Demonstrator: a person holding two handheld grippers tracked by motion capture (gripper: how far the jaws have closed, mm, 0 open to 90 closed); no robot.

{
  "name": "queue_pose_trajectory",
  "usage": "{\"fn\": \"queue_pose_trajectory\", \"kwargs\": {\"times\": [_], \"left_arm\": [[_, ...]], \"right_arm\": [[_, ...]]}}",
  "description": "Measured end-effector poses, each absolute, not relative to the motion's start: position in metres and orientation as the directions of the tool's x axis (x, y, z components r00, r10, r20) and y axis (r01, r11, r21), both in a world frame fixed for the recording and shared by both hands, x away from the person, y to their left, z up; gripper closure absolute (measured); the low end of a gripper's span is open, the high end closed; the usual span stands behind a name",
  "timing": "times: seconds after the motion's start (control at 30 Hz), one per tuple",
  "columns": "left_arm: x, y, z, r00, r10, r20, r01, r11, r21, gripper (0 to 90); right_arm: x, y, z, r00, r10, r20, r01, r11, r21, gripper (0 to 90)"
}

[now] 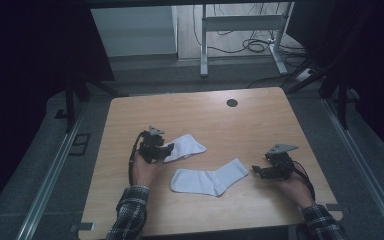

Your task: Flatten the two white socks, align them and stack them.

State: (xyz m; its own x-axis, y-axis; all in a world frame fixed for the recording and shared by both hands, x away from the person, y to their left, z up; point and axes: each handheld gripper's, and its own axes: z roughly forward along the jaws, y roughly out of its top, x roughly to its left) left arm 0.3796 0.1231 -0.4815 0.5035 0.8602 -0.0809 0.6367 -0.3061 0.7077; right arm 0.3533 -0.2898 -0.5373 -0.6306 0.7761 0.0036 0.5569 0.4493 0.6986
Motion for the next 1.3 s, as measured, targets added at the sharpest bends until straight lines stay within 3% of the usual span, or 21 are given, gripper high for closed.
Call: {"fn": "queue_pose_trajectory", "kwargs": {"times": [0.3, 0.5, 0.67, 0.9, 1.17, 1.3], "left_arm": [[0.4, 0.044, -0.496, 0.615, 0.78, -0.112, 0.619, -0.39, 0.682, 58.1], [0.41, 0.02, -0.513, 0.608, 0.793, -0.036, 0.621, -0.447, 0.644, 53.1], [0.41, 0.016, -0.525, 0.598, 0.801, 0.031, 0.625, -0.491, 0.606, 56.0], [0.408, 0.023, -0.525, 0.579, 0.815, 0.025, 0.634, -0.47, 0.614, 83.3], [0.405, 0.036, -0.488, 0.581, 0.81, -0.082, 0.6, -0.358, 0.715, 83.4], [0.397, 0.046, -0.458, 0.584, 0.808, -0.085, 0.561, -0.325, 0.762, 83.2]], "right_arm": [[0.353, -0.29, -0.538, -0.632, 0.775, 0.0, 0.554, 0.451, 0.7, 21.6], [0.353, -0.29, -0.538, -0.633, 0.774, 0.0, 0.552, 0.451, 0.701, 21.5], [0.352, -0.29, -0.538, -0.632, 0.775, 0.001, 0.553, 0.45, 0.701, 21.3], [0.352, -0.289, -0.538, -0.632, 0.775, 0.005, 0.553, 0.447, 0.703, 20.7], [0.352, -0.289, -0.538, -0.632, 0.775, 0.005, 0.552, 0.446, 0.704, 20.5], [0.352, -0.289, -0.538, -0.631, 0.776, 0.004, 0.554, 0.447, 0.703, 20.5]]}}
